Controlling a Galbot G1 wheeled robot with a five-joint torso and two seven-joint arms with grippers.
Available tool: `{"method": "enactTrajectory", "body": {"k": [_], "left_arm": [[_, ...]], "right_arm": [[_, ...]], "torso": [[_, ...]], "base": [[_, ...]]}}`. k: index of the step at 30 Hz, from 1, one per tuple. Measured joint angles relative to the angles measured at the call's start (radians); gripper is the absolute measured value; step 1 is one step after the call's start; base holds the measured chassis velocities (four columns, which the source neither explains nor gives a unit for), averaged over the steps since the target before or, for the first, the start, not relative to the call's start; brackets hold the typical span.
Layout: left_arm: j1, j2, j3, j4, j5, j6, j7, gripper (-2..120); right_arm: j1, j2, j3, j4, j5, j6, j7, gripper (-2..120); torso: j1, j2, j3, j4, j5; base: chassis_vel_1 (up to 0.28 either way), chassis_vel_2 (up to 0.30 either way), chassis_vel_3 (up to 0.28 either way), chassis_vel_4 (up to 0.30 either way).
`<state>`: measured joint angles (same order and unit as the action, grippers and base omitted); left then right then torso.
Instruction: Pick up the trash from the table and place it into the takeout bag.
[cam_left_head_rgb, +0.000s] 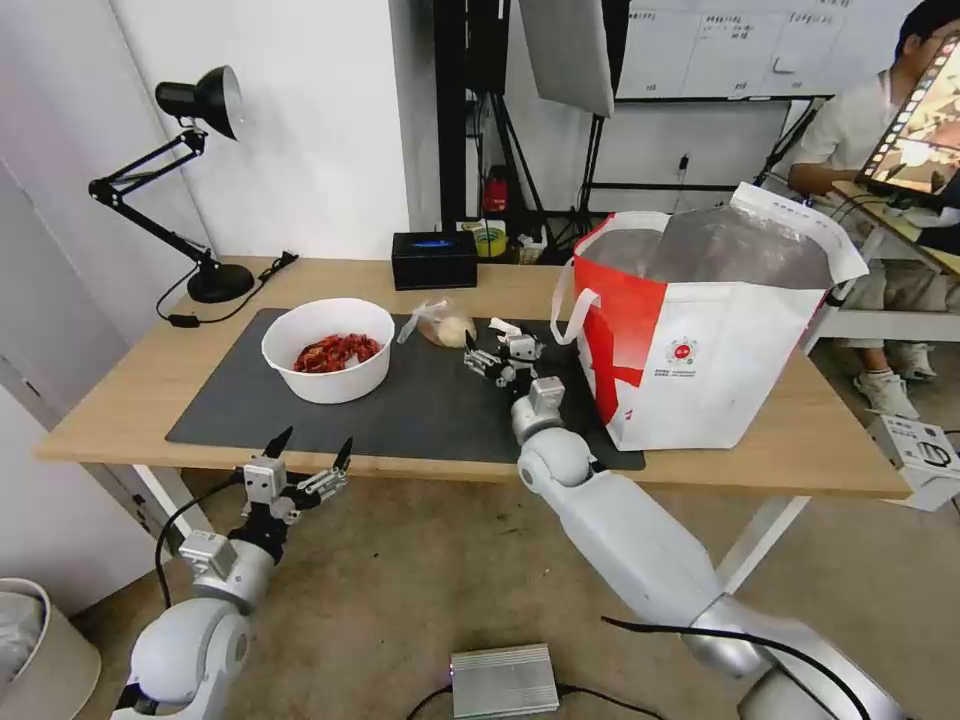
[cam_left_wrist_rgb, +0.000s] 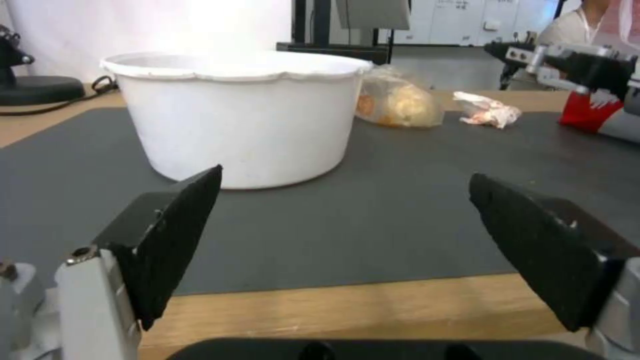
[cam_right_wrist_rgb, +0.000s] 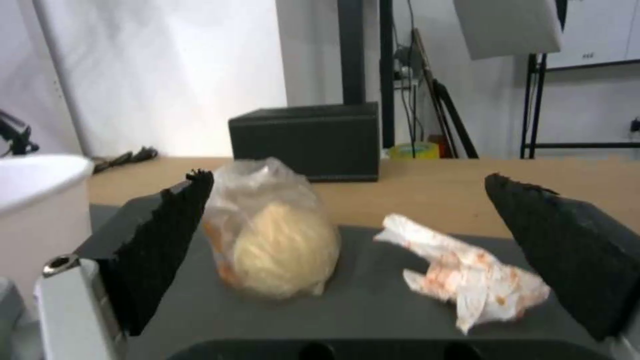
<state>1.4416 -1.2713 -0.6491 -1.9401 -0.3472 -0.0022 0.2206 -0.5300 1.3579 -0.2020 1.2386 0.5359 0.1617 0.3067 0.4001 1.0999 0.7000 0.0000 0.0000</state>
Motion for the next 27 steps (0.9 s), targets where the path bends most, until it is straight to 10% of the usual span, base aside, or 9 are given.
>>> {"method": "enactTrajectory", "body": {"k": [27], "left_arm": [[-0.019,0.017,0.011,0.026,-0.023,-0.001,0.005,100]], "right_arm": [[0.237,0.018,-0.085,-0.125,0.274,-0.224,0.203,100]], "torso": [[0.0,0.0,0.0,0.0,0.0]], "base": [[0.0,0.0,0.0,0.0]]}}
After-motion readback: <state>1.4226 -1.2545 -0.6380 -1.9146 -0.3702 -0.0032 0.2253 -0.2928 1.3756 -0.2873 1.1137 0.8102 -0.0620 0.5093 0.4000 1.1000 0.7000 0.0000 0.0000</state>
